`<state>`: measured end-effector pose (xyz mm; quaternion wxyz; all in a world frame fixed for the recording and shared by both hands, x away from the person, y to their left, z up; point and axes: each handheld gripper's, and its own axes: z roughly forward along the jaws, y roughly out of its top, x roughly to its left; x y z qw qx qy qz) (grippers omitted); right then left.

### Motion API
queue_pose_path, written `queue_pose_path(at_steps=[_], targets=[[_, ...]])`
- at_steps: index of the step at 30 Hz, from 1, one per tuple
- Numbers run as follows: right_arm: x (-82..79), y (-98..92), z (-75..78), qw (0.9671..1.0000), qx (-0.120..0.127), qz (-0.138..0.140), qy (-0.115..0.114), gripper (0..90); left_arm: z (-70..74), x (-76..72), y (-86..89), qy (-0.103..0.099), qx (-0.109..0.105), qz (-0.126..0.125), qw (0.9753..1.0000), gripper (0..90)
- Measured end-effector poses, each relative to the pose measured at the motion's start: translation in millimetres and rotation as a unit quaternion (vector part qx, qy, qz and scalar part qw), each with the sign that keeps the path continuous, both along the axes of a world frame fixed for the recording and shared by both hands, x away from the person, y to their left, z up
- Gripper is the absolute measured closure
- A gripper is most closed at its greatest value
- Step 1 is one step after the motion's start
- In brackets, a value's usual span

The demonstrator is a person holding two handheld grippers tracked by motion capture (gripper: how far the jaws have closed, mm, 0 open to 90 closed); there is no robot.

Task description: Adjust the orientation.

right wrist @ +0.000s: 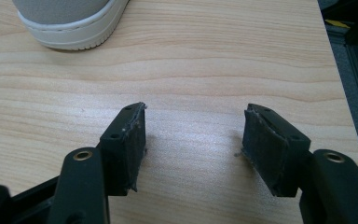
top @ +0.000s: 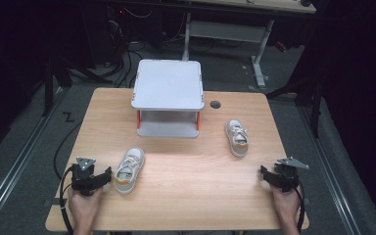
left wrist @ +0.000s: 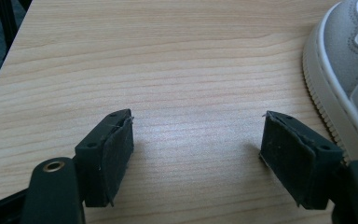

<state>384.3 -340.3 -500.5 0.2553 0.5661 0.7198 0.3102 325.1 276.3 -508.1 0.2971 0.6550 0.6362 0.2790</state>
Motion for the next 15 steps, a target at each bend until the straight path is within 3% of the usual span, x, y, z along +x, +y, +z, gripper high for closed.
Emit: queue_pose_path(at_steps=[6, 12, 15], targets=[[0.1, 0.1, 0.0, 1.0, -0.001, 0.001, 0.0, 38.6, 0.5, -1.0, 1.9, -0.001, -0.012, -0.002, 0.9999, 25.3], [0.1, 0.1, 0.0, 1.0, -0.001, 0.001, 0.0, 38.6, 0.7, -2.8, -1.1, 0.0, 0.001, -0.004, 1.0, 28.8], [0.2, 0.1, 0.0, 1.0, -0.001, 0.001, 0.0, 38.5, 0.8, -4.1, -0.9, -0.002, -0.004, -0.001, 1.0, 30.8]])
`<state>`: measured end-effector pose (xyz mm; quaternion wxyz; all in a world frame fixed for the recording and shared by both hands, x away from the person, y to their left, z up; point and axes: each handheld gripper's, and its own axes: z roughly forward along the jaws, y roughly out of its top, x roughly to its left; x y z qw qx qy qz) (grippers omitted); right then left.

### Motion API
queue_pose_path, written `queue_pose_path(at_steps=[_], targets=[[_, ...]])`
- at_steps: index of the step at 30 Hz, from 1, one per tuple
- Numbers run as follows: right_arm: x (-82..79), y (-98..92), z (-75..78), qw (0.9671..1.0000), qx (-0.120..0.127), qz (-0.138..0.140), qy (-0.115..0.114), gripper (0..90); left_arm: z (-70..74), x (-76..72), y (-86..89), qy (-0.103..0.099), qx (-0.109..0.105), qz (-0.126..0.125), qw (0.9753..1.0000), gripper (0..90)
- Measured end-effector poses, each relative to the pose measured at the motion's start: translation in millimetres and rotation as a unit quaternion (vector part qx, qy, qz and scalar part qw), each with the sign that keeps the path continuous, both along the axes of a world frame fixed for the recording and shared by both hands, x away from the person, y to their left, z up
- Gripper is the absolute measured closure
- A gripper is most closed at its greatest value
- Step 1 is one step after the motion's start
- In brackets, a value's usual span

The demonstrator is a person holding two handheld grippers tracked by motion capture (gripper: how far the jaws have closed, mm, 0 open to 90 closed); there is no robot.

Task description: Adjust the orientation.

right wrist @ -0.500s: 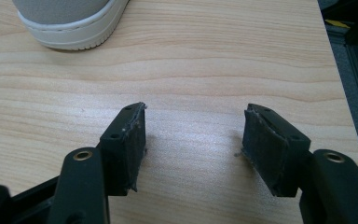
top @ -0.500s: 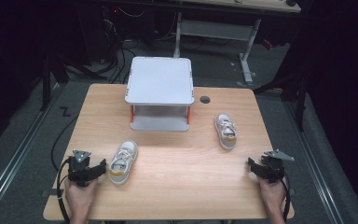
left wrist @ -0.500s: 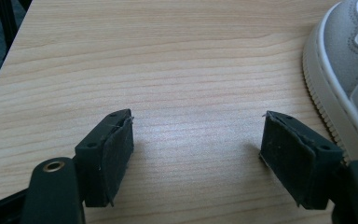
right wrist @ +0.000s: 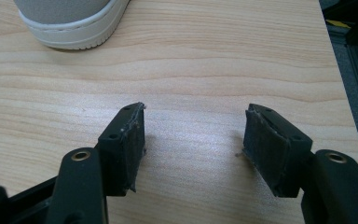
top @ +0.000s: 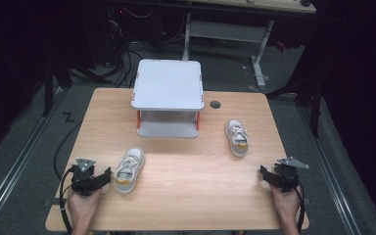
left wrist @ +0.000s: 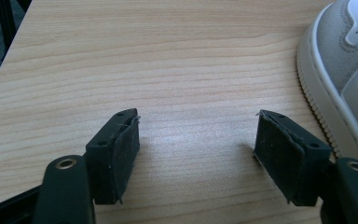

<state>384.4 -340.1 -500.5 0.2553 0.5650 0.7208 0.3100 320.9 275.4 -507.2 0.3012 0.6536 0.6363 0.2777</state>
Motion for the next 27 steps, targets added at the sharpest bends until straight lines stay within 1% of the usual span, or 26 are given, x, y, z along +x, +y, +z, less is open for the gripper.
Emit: queue_pose_path(at_steps=[3, 7, 9, 13, 14, 15, 17, 19, 20, 21, 22, 23, 24, 26, 27], targets=[[0.0, 0.2, 0.0, 1.0, 0.0, -0.001, 0.001, 38.5, 0.9, -2.0, -0.4, 0.002, 0.001, -0.002, 1.0, 33.1], [0.2, 0.1, 0.0, 1.0, 0.001, 0.0, 0.001, 38.3, 4.7, -8.5, 0.0, 0.001, -0.006, -0.004, 1.0, 34.9], [0.1, 0.2, 0.0, 1.0, 0.001, 0.0, 0.001, 38.3, 9.1, -13.1, 1.7, -0.005, -0.015, -0.005, 0.9999, 35.5], [0.3, 0.1, 0.0, 1.0, 0.0, 0.001, 0.0, 38.0, 23.2, -23.4, 4.3, -0.025, -0.035, -0.012, 0.999, 35.9], [0.1, 0.2, 0.0, 1.0, 0.001, 0.001, 0.001, 38.0, 26.8, -26.0, 3.8, -0.031, -0.039, -0.014, 0.9987, 35.7], [0.1, 0.2, 0.0, 1.0, 0.001, 0.001, 0.001, 38.0, 26.8, -26.0, 3.8, -0.031, -0.039, -0.014, 0.9987, 35.0], [0.1, 0.3, 0.0, 1.0, 0.001, 0.001, 0.001, 37.9, 37.3, -33.1, -1.1, -0.041, -0.039, -0.03, 0.9979, 33.8], [0.1, 0.3, 0.0, 1.0, 0.001, 0.001, 0.001, 38.0, 43.5, -36.5, -5.8, -0.044, -0.038, -0.047, 0.9972, 33.6], [0.1, 0.3, 0.0, 1.0, 0.001, 0.001, 0.001, 38.0, 43.5, -36.5, -5.8, -0.044, -0.038, -0.047, 0.9972, 33.6], [0.1, 0.3, 0.0, 1.0, 0.001, 0.001, 0.001, 37.9, 49.0, -38.3, -11.1, -0.043, -0.038, -0.063, 0.9964, 33.6], [0.1, 0.3, 0.0, 1.0, 0.001, 0.001, 0.001, 37.9, 49.0, -38.3, -11.1, -0.043, -0.038, -0.063, 0.9964, 33.8], [0.2, 0.2, 0.0, 1.0, 0.0, 0.001, 0.0, 37.9, 53.7, -38.9, -16.4, -0.043, -0.035, -0.08, 0.9952, 34.7], [0.2, 0.2, 0.0, 1.0, 0.0, 0.001, 0.0, 37.9, 53.7, -38.9, -16.4, -0.043, -0.035, -0.08, 0.9952, 36.0], [0.2, 0.2, 0.0, 1.0, 0.001, 0.001, 0.0, 37.9, 57.5, -36.7, -24.3, -0.043, -0.035, -0.096, 0.9938, 37.5], [0.1, 0.3, 0.0, 1.0, 0.001, 0.001, 0.001, 37.9, 58.6, -35.0, -27.4, -0.041, -0.031, -0.104, 0.9933, 38.5]])
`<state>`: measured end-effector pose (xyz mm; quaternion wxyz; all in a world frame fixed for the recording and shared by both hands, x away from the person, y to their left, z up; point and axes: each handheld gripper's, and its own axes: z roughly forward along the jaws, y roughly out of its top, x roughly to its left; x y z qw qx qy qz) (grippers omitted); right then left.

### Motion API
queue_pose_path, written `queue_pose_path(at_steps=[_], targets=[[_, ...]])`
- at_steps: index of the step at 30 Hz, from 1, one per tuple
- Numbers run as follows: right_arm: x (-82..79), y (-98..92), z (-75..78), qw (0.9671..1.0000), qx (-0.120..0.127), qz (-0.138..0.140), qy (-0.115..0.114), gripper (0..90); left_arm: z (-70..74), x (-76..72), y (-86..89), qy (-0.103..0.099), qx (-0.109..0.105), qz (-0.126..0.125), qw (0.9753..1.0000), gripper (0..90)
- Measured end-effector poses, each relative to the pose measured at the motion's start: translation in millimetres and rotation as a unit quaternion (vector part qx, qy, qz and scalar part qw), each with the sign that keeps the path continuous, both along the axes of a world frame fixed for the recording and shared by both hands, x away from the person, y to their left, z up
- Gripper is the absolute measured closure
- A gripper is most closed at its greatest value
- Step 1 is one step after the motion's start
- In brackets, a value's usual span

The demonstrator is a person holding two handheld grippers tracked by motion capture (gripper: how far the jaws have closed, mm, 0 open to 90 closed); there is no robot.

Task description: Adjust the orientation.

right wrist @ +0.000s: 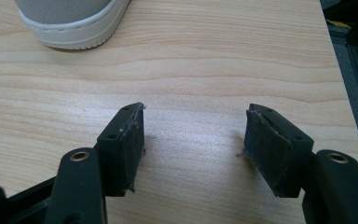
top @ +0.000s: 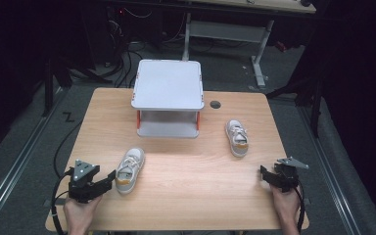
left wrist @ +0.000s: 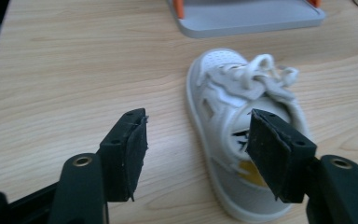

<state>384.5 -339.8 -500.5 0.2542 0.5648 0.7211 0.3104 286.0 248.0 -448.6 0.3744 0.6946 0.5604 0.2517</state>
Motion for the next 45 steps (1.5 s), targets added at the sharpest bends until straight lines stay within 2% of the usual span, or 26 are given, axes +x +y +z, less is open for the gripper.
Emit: queue_pose_path(at_steps=[2, 6, 9, 13, 16, 18, 20, 23, 25, 27, 30, 32, 35, 41, 45], targets=[[0.0, 0.0, 0.0, 1.0, 0.0, 0.0, 0.0, 37.9, 0.7, 6.0, -7.6, 0.006, 0.009, -0.013, 0.9999, 40.1], [0.0, 0.0, 0.0, 1.0, 0.0, 0.0, 0.0, 38.0, -1.3, 14.6, -12.7, 0.019, 0.011, -0.022, 0.9995, 42.0], [0.0, 0.0, 0.0, 1.0, 0.0, 0.0, 0.0, 37.9, -7.2, 25.5, -18.5, 0.041, 0.017, -0.029, 0.9986, 43.7], [0.0, 0.0, 0.0, 1.0, 0.0, 0.0, 0.0, 37.9, -14.2, 34.0, -20.5, 0.06, 0.015, -0.031, 0.9976, 47.0], [0.1, -0.1, 0.0, 1.0, 0.0, 0.0, 0.0, 37.9, -14.8, 34.8, -21.3, 0.059, 0.013, -0.033, 0.9976, 55.9], [0.1, -0.2, 0.0, 1.0, 0.0, 0.001, 0.0, 37.9, -14.0, 35.3, -23.5, 0.058, 0.027, -0.034, 0.9974, 61.7], [0.1, -0.2, 0.0, 1.0, 0.0, 0.0, 0.0, 37.9, -13.6, 36.0, -21.5, 0.062, 0.024, -0.035, 0.9971, 64.8], [0.1, -0.1, 0.0, 1.0, 0.001, 0.0, 0.0, 37.9, -13.1, 35.7, -21.2, 0.061, 0.033, -0.032, 0.9971, 70.6], [0.1, -0.1, 0.0, 1.0, 0.0, 0.0, 0.0, 37.9, -11.2, 33.7, -22.1, 0.056, 0.053, -0.02, 0.9968, 75.0], [0.1, -0.1, 0.0, 1.0, 0.0, 0.001, 0.0, 37.6, -9.7, 33.5, -22.2, 0.057, 0.058, -0.015, 0.9965, 78.1], [0.2, -0.4, 0.0, 1.0, 0.0, 0.002, 0.0, 37.2, -6.6, 34.9, -21.8, 0.058, 0.056, -0.001, 0.9967, 82.6], [0.2, -0.3, 0.0, 1.0, 0.0, 0.002, 0.0, 37.1, -4.2, 36.5, -21.8, 0.056, 0.046, 0.003, 0.9973, 84.2], [0.2, -0.4, 0.0, 1.0, 0.0, 0.002, 0.0, 37.1, -0.7, 37.8, -25.5, 0.053, 0.044, 0.002, 0.9976, 84.5], [0.2, -0.4, 0.0, 1.0, 0.0, 0.003, 0.0, 36.9, 14.6, 44.4, -48.4, 0.04, 0.026, -0.023, 0.9986, 84.6], [0.3, -0.4, -0.1, 1.0, 0.0, 0.003, 0.0, 36.8, 19.3, 49.7, -61.6, 0.041, 0.026, -0.037, 0.9981, 84.5]])
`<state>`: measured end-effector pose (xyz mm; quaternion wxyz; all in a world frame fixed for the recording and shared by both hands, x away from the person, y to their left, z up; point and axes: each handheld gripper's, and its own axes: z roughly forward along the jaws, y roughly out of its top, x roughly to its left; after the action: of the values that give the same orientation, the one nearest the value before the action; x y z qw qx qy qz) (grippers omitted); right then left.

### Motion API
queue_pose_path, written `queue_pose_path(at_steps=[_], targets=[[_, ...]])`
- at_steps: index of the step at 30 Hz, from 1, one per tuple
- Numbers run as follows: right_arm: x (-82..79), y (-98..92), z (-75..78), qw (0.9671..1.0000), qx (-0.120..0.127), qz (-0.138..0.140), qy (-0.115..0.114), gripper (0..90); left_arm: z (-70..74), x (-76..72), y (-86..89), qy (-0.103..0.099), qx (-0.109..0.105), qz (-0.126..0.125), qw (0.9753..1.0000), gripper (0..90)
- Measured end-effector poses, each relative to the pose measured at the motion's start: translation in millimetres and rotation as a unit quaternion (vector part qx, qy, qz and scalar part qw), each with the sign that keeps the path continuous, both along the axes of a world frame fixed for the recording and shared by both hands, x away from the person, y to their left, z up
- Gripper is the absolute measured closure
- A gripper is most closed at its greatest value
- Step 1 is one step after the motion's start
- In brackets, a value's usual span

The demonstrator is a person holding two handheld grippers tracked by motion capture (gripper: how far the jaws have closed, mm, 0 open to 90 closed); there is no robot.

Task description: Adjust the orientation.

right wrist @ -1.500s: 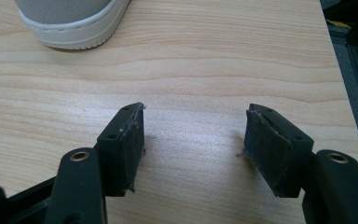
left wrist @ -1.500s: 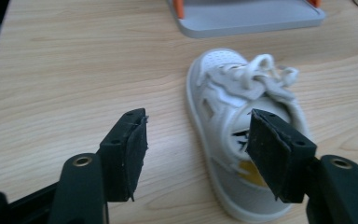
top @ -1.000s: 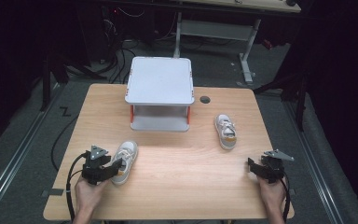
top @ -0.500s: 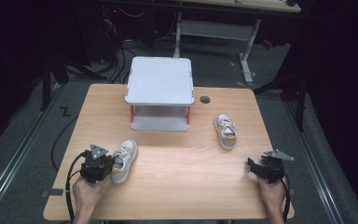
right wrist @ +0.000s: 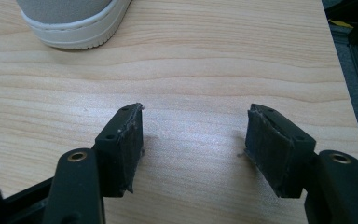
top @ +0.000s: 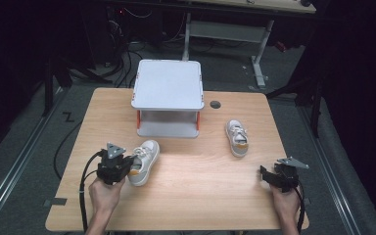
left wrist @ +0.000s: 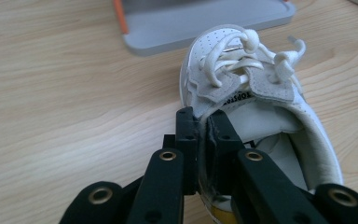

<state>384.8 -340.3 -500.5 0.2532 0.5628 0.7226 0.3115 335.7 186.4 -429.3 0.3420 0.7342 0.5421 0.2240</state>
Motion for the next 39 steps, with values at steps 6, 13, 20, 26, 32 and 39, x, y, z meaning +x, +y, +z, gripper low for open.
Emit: queue_pose_path(at_steps=[6, 13, 20, 26, 32, 39], targets=[[0.0, 0.0, 0.0, 1.0, 0.0, 0.001, 0.0, 36.3, 3.3, 13.1, -31.6, 0.013, 0.006, -0.023, 0.9996, 84.5], [0.0, 0.1, 0.0, 1.0, 0.001, 0.001, 0.001, 36.0, 0.0, 29.7, -66.9, 0.027, 0.013, -0.043, 0.9986, 84.3], [0.0, 0.0, 0.0, 1.0, 0.002, 0.002, 0.001, 35.8, -1.4, 44.2, -99.5, 0.032, 0.044, -0.05, 0.9972, 84.2], [0.0, 0.0, 0.0, 1.0, 0.002, 0.002, 0.001, 35.8, -6.9, 49.2, -114.7, 0.042, 0.052, -0.055, 0.9963, 83.6], [0.1, 0.0, 0.0, 1.0, 0.002, 0.002, 0.001, 35.8, -9.3, 49.0, -124.8, 0.049, 0.055, -0.067, 0.9951, 82.3], [0.0, 0.1, 0.0, 1.0, 0.002, 0.001, 0.001, 35.8, -9.1, 48.0, -131.2, 0.067, 0.024, -0.087, 0.9936, 79.3]])
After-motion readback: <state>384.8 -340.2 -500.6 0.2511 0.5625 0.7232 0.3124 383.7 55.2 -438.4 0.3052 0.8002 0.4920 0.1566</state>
